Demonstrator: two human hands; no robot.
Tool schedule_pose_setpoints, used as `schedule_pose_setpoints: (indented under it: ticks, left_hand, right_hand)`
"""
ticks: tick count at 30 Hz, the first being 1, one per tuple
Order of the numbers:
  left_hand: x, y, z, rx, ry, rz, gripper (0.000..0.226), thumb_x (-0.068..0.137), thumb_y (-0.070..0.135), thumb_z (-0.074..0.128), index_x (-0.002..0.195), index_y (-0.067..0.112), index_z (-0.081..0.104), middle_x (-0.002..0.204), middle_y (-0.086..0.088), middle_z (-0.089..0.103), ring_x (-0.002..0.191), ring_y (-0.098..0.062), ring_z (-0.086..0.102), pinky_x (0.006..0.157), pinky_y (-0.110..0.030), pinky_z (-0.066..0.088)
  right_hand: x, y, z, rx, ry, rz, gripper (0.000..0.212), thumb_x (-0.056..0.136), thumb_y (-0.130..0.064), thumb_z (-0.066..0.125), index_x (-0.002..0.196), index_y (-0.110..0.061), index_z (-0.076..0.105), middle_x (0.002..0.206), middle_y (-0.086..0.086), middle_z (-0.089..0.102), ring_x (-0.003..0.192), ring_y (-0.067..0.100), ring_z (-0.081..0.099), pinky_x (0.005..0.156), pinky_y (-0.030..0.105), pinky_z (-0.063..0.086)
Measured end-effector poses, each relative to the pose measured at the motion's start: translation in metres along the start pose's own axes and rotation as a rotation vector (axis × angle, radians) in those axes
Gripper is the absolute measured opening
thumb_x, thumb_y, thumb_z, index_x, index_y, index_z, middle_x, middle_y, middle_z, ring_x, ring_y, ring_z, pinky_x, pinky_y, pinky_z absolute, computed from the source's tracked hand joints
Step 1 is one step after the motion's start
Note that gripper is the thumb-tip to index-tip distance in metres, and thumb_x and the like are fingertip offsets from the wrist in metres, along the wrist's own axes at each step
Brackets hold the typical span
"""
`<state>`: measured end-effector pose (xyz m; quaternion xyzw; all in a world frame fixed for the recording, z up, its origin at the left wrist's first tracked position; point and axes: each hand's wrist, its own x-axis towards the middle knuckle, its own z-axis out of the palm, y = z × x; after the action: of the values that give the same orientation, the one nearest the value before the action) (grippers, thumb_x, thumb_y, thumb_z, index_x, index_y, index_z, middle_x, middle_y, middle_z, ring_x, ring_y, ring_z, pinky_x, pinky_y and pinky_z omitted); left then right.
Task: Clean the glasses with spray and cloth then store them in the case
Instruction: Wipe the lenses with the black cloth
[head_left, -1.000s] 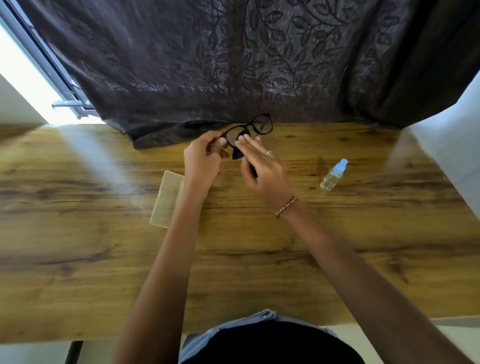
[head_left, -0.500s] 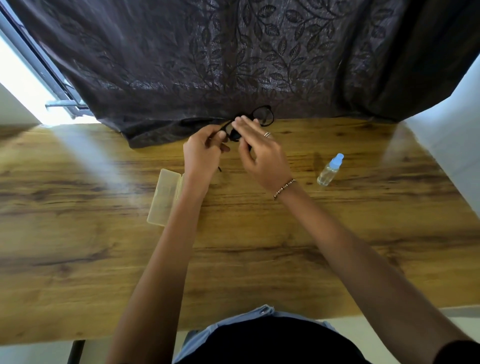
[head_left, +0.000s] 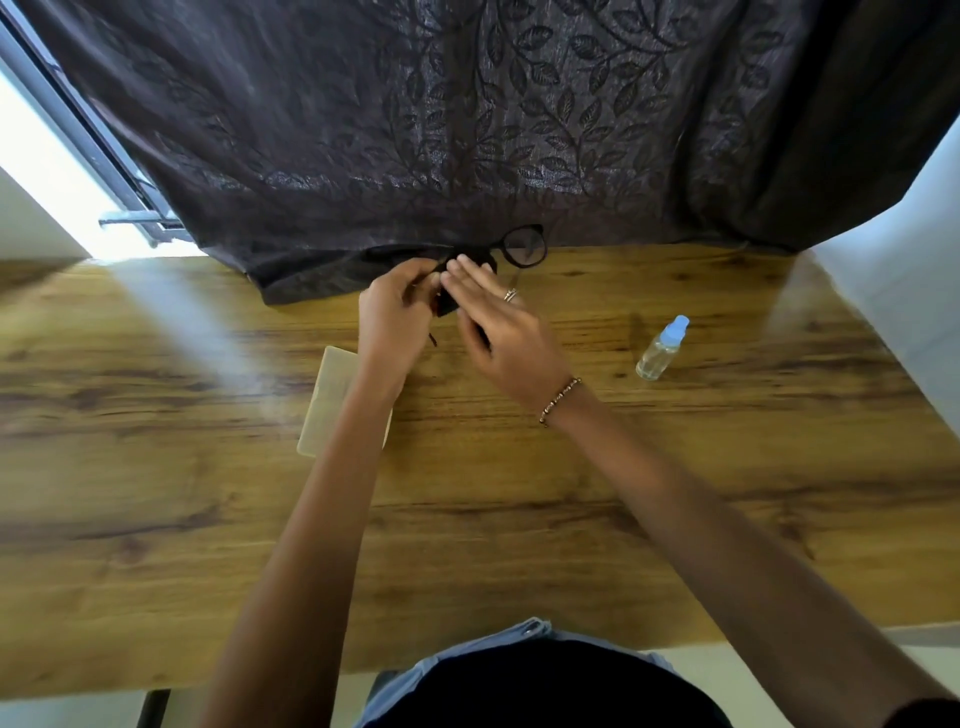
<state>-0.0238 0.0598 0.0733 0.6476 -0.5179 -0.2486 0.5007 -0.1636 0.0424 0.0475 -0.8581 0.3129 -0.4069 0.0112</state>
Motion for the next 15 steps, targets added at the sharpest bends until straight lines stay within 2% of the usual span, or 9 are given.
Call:
schedule_pose_setpoints:
  ticks: [2,4,6,8,9,12,14,15]
  left_hand:
    - [-0.004,-0.001,0.001,-0.027,-0.043,-0.006,0.02,0.096,0.012,0.051,0.108,0.011,0.067,0.092,-0.002,0.07,0.082,-0.01,0.068,0.074,-0.024,0.056]
    - [-0.005,-0.004,0.0,-0.021,-0.052,-0.008,0.019,0.096,0.013,0.052,0.107,0.01,0.067,0.089,-0.003,0.071,0.075,-0.007,0.067,0.072,-0.022,0.054]
    - [-0.008,-0.01,-0.004,0.004,-0.06,-0.011,0.02,0.096,0.013,0.053,0.11,0.008,0.066,0.089,-0.007,0.07,0.076,-0.008,0.067,0.077,-0.022,0.054]
    - [-0.012,-0.016,-0.009,-0.016,-0.068,-0.022,0.021,0.096,0.014,0.053,0.112,0.008,0.065,0.091,-0.007,0.07,0.078,-0.008,0.066,0.08,-0.024,0.055]
    - [-0.013,-0.018,-0.011,-0.033,-0.07,-0.024,0.02,0.096,0.013,0.053,0.111,0.009,0.065,0.091,-0.006,0.07,0.077,-0.007,0.066,0.08,-0.024,0.055]
    - [-0.014,-0.023,-0.015,-0.06,-0.089,-0.031,0.018,0.096,0.013,0.052,0.109,0.01,0.065,0.09,-0.003,0.068,0.076,-0.004,0.065,0.078,-0.024,0.055]
    - [-0.015,-0.024,-0.014,-0.062,-0.103,-0.035,0.019,0.096,0.012,0.052,0.111,0.008,0.064,0.091,-0.002,0.067,0.075,-0.002,0.065,0.078,-0.023,0.054]
    - [-0.015,-0.024,-0.013,-0.062,-0.109,-0.039,0.02,0.096,0.012,0.052,0.112,0.007,0.063,0.092,-0.002,0.067,0.075,-0.002,0.065,0.079,-0.022,0.054]
  right_hand:
    - [0.004,0.004,-0.003,-0.018,0.002,-0.015,0.035,0.093,-0.005,0.052,0.127,0.003,0.056,0.131,0.017,0.057,0.128,0.023,0.049,0.108,0.032,0.038]
    - [0.009,0.01,-0.009,-0.047,0.061,0.055,0.03,0.092,-0.002,0.054,0.121,0.003,0.061,0.122,0.016,0.064,0.119,0.025,0.058,0.102,0.032,0.045]
    - [0.011,0.015,-0.017,-0.015,0.174,0.197,0.024,0.091,-0.001,0.055,0.111,0.0,0.067,0.102,0.012,0.072,0.088,0.017,0.068,0.083,0.021,0.053]
    - [0.012,0.019,-0.026,0.03,0.319,0.34,0.02,0.092,-0.004,0.054,0.106,-0.003,0.069,0.081,0.002,0.07,0.058,0.004,0.055,0.059,0.007,0.043]
    - [0.012,0.021,-0.03,0.053,0.392,0.408,0.02,0.093,-0.005,0.053,0.105,-0.004,0.069,0.077,-0.005,0.067,0.054,0.004,0.052,0.055,0.007,0.039]
    - [0.01,0.03,-0.041,0.135,0.54,0.559,0.021,0.094,-0.009,0.052,0.105,-0.007,0.069,0.081,-0.017,0.061,0.069,0.011,0.06,0.057,0.012,0.045]
    - [0.007,0.031,-0.042,0.122,0.538,0.576,0.022,0.094,-0.011,0.052,0.107,-0.008,0.07,0.083,-0.013,0.066,0.062,0.011,0.059,0.055,0.017,0.046]
    - [0.004,0.029,-0.041,0.094,0.507,0.549,0.023,0.094,-0.01,0.053,0.109,-0.007,0.07,0.083,-0.009,0.069,0.056,0.009,0.057,0.052,0.014,0.043]
